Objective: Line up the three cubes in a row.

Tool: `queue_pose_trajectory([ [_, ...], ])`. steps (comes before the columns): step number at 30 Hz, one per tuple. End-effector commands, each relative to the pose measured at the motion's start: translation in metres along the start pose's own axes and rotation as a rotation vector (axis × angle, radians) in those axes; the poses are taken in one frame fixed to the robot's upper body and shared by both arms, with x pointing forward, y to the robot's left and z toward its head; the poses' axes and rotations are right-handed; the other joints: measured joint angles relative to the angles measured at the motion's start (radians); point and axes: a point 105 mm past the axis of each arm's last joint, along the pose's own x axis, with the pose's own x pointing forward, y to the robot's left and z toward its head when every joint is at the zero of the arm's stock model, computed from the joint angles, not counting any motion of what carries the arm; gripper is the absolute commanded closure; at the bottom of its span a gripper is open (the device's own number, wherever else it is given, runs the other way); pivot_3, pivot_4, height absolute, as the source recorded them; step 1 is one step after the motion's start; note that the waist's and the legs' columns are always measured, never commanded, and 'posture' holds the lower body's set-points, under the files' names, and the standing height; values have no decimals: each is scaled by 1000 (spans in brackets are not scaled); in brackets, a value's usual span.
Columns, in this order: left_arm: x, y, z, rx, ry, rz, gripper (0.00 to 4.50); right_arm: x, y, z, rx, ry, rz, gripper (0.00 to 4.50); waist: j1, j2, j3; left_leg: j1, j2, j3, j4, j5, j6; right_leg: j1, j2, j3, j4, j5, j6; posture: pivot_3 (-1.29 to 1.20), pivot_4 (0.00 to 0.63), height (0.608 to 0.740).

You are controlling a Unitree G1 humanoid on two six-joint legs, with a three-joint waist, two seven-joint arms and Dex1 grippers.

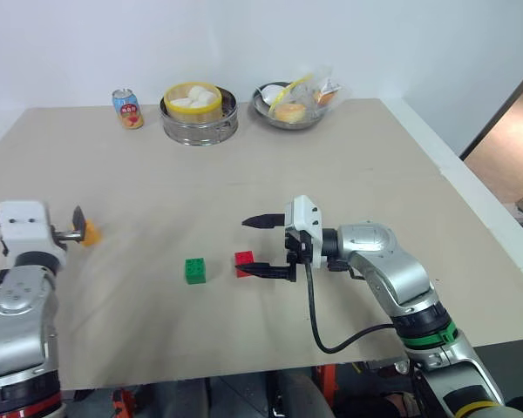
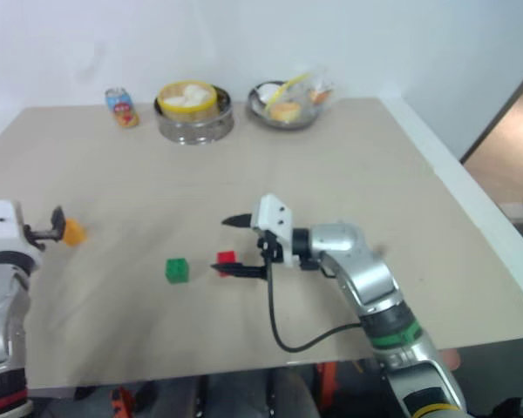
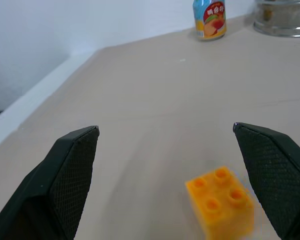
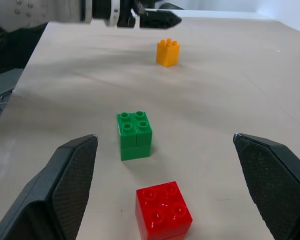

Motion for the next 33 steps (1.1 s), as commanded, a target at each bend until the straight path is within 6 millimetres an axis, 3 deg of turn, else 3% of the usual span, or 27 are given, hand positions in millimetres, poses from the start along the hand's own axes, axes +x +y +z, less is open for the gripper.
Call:
queue_pose_trajectory([
  [1,-3,-9,11,-23,-29,43,58,-2,-2,10,-45,-20,0,0,0,0,0,0,0,0,0,0,0,0,0,0,0,0,0,0,150,740],
  [7,-3,-20,-5,-115,43,121,58,-3,-4,9,-50,-10,-9,0,0,-1,0,0,0,0,2,0,0,0,1,2,0,2,0,0,150,740],
  [15,6,-18,-6,-113,61,160,58,-3,-6,9,-57,-7,-20,0,0,-1,0,1,0,0,2,0,0,0,2,3,0,3,0,0,150,740],
  [19,10,-21,-22,-152,127,175,58,-4,-8,9,-59,-3,-32,0,0,-1,0,1,0,0,2,0,0,0,3,3,0,4,0,0,150,740],
  [26,22,-22,-27,-165,127,168,58,-7,-9,9,-61,1,-42,0,0,-1,0,1,0,0,2,0,0,0,3,3,0,4,0,0,150,740],
  [29,28,-19,-29,-178,126,168,860,-6,-9,9,-63,1,-44,0,0,-1,0,1,0,0,2,0,0,0,3,4,0,4,0,0,150,740],
  [33,32,-13,-34,-182,149,183,2284,-7,-10,10,-68,0,-50,0,0,-1,0,1,0,0,2,0,0,0,3,4,0,4,0,0,150,740],
])
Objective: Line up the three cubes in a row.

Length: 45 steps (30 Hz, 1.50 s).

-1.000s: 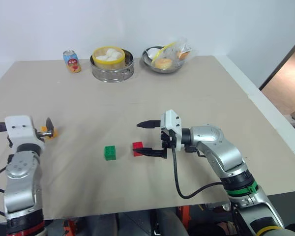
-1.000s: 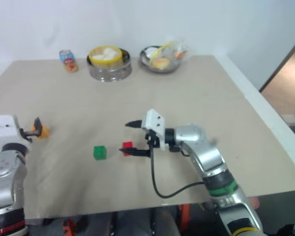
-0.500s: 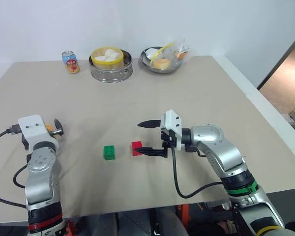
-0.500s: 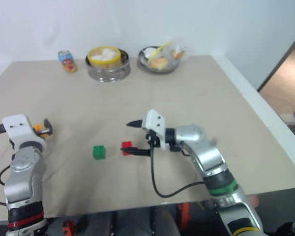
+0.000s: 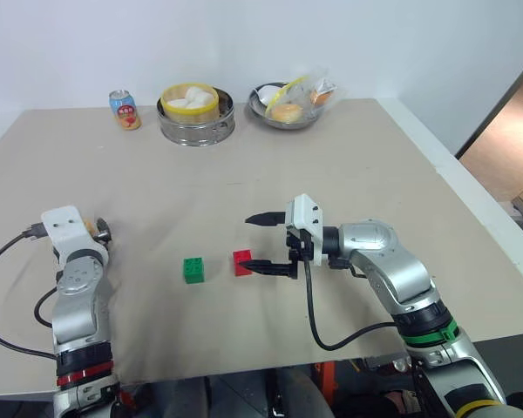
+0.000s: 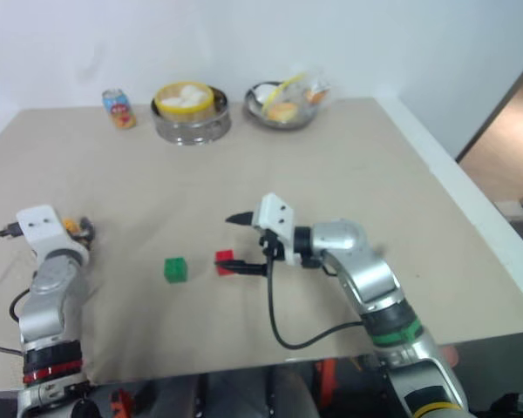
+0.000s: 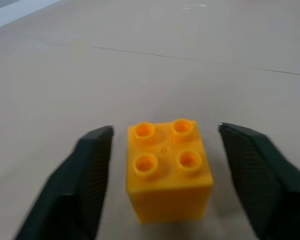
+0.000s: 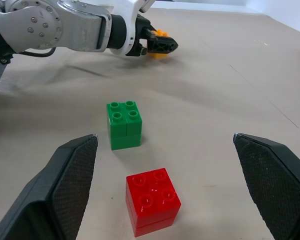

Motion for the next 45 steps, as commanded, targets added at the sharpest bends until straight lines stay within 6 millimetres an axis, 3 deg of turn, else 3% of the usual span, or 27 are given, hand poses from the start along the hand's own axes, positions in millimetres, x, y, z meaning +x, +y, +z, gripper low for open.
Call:
queue_pose_trajectory([
  [1,5,12,11,-13,-35,34,2627,-5,-6,14,-56,-28,-26,0,0,0,0,0,0,0,0,0,0,0,0,0,0,0,0,0,150,740],
  [3,6,15,10,-8,-35,36,3139,-4,-5,16,-52,-37,-26,0,0,0,0,0,0,0,0,0,0,0,0,0,0,0,0,0,150,740],
  [7,7,14,12,31,-40,-14,3126,-3,-3,18,-49,-48,-20,0,-1,0,0,0,0,0,0,0,0,-1,1,1,0,1,-1,0,150,740],
  [10,5,6,26,54,-103,-157,3126,-2,-3,22,-53,-60,-24,0,-1,0,0,0,0,0,0,0,0,-1,1,1,0,1,-1,0,150,740],
  [13,-12,-20,50,156,-219,-506,3126,-3,-6,24,-57,-64,-32,0,-1,0,0,0,0,0,-1,0,0,-3,1,2,0,1,-1,0,150,740],
  [16,-60,-51,57,241,-263,-1006,3126,-6,-8,25,-60,-58,-32,0,-1,0,0,-1,0,1,-2,0,-1,-4,1,2,-1,0,-2,0,150,740],
  [22,-99,-41,30,447,-97,-1413,3126,-7,-8,23,-65,-39,-22,0,-2,0,1,-2,0,3,-4,-1,-2,-7,0,3,-2,-1,-3,0,150,740],
  [29,-100,-29,24,526,18,-1564,3126,-7,-3,28,-58,-44,-20,0,-2,1,1,-3,1,3,-4,-1,-2,-8,1,3,-2,-1,-4,0,150,740],
  [34,-93,-24,28,558,20,-1593,3126,-11,-2,25,-57,-25,-33,0,-1,1,1,-4,1,4,-4,-1,-2,-8,0,3,-2,-2,-3,0,150,740],
  [45,-104,-16,18,603,69,-1664,3126,-16,0,20,-53,-3,-45,0,-1,1,1,-4,3,4,-4,-2,-3,-9,1,3,-2,-3,-4,0,150,740],
])
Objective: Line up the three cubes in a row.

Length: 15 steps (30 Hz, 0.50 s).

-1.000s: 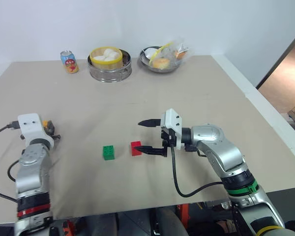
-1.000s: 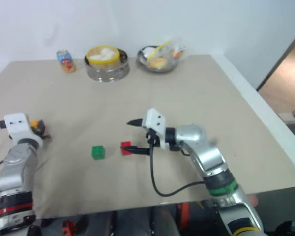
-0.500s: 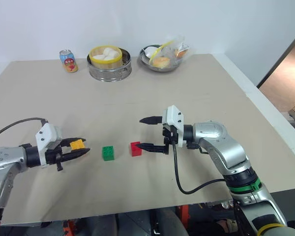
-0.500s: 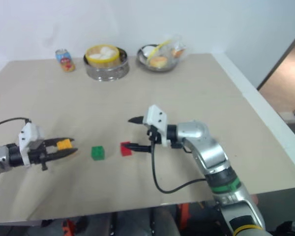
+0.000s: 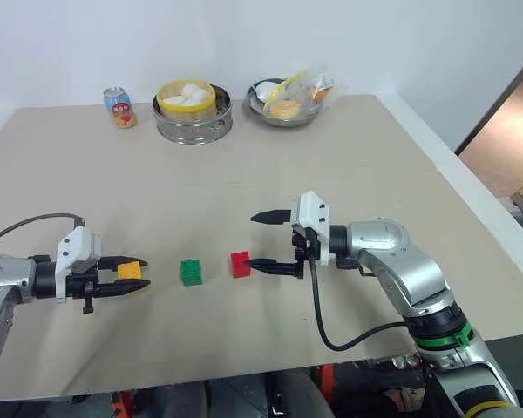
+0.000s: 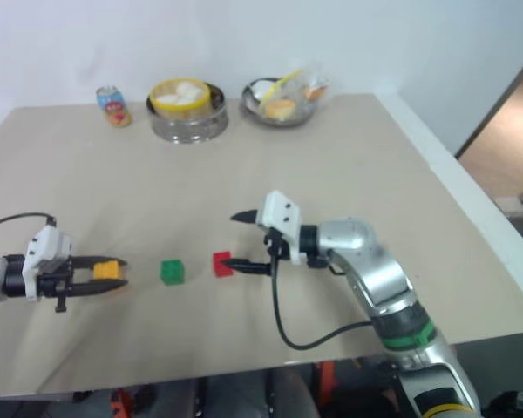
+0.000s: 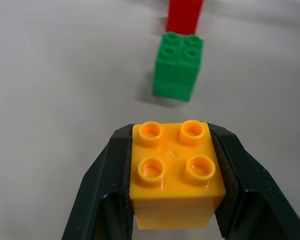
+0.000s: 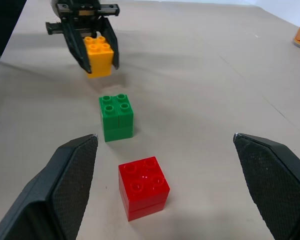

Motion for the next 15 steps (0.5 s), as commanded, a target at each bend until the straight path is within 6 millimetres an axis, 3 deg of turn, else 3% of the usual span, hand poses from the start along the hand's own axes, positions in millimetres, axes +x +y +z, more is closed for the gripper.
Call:
queue_pose_trajectory([
  [1,-5,3,6,59,20,9,3126,-6,-2,13,-43,-34,-18,0,0,0,0,0,0,0,0,0,0,0,0,0,0,0,0,0,150,740],
  [15,9,3,4,95,14,-22,3126,-5,-3,13,-49,-29,-13,0,0,0,0,0,0,0,0,0,0,0,0,0,0,0,0,0,150,740],
])
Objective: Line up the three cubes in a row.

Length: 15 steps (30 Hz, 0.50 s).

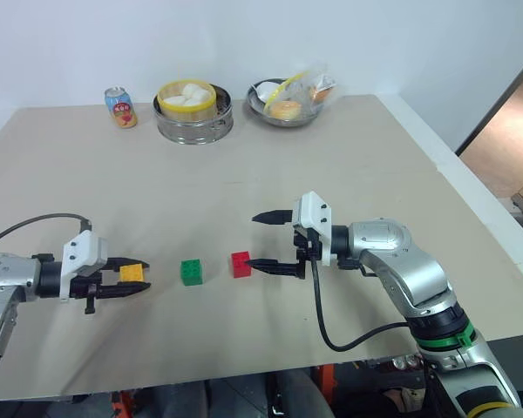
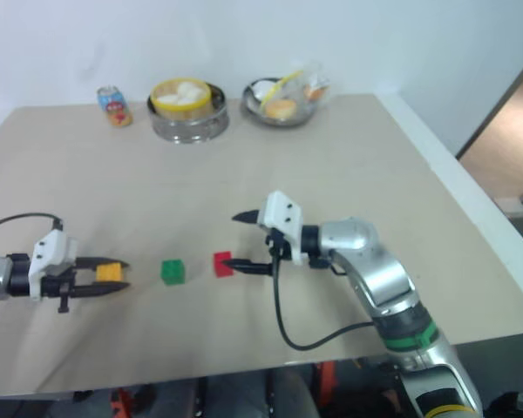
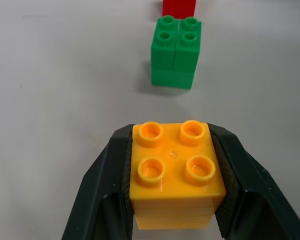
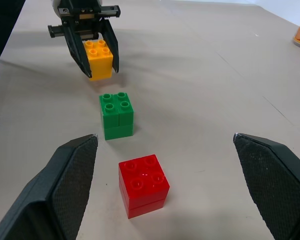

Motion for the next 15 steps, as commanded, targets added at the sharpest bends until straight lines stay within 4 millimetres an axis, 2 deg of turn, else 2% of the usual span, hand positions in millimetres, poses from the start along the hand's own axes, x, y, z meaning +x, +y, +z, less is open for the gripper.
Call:
queue_pose_trajectory([
  [1,1,3,6,35,-13,-7,3126,-5,-3,13,-48,-30,-14,0,0,0,0,0,0,0,0,0,0,0,0,0,0,0,0,0,150,740],
  [8,2,10,2,55,7,-11,3126,-7,-3,12,-49,-22,-18,0,-1,0,0,0,1,0,0,0,0,0,1,0,0,0,0,0,150,740],
  [15,3,7,1,54,15,-42,3126,-8,-3,11,-49,-19,-20,0,0,0,0,0,1,0,0,0,0,0,2,0,0,0,0,0,150,740],
])
